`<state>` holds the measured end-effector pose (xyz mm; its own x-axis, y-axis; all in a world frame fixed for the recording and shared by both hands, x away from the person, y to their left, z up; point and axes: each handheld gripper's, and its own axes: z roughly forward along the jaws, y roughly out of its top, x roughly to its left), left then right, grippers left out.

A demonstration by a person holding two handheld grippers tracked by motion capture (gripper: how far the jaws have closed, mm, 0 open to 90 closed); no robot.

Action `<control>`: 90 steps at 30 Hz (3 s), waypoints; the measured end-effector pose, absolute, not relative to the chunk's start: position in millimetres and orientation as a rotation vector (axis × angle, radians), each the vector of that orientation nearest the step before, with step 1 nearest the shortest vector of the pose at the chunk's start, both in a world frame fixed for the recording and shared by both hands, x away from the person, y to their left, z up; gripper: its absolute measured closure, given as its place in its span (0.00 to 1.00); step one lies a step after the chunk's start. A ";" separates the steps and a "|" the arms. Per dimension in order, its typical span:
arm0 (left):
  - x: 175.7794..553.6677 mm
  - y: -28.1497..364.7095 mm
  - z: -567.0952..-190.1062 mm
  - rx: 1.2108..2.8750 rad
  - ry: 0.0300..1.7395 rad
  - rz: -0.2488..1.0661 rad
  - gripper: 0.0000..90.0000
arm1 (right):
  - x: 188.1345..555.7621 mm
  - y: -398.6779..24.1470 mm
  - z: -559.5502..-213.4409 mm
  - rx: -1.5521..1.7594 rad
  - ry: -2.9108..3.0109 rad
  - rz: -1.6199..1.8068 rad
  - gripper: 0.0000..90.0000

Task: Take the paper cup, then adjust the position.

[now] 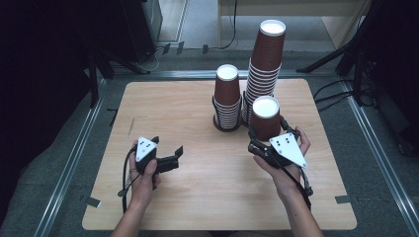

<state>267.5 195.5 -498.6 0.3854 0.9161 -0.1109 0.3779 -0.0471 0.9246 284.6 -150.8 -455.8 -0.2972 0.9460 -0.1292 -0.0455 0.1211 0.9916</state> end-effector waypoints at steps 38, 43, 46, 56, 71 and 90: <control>253.5 155.0 -465.7 1.674 0.946 0.459 0.04 | 278.9 -101.7 -505.6 0.597 1.691 1.101 0.13; 252.5 153.1 -462.9 1.669 0.924 0.435 0.04 | 277.7 -96.0 -510.0 0.543 1.710 1.080 0.13; 251.6 150.9 -462.2 1.671 0.916 0.431 0.04 | 275.6 -93.0 -511.6 0.505 1.724 1.069 0.13; 250.3 145.7 -462.0 1.685 0.886 0.392 0.04 | 268.4 -80.6 -514.7 0.396 1.746 1.056 0.13; 249.4 141.9 -459.9 1.706 0.877 0.379 0.06 | 258.3 -64.7 -521.2 0.256 1.784 1.055 0.12; 249.8 139.2 -461.5 1.719 0.882 0.350 0.16 | 250.6 -55.3 -521.1 0.112 1.774 0.985 0.12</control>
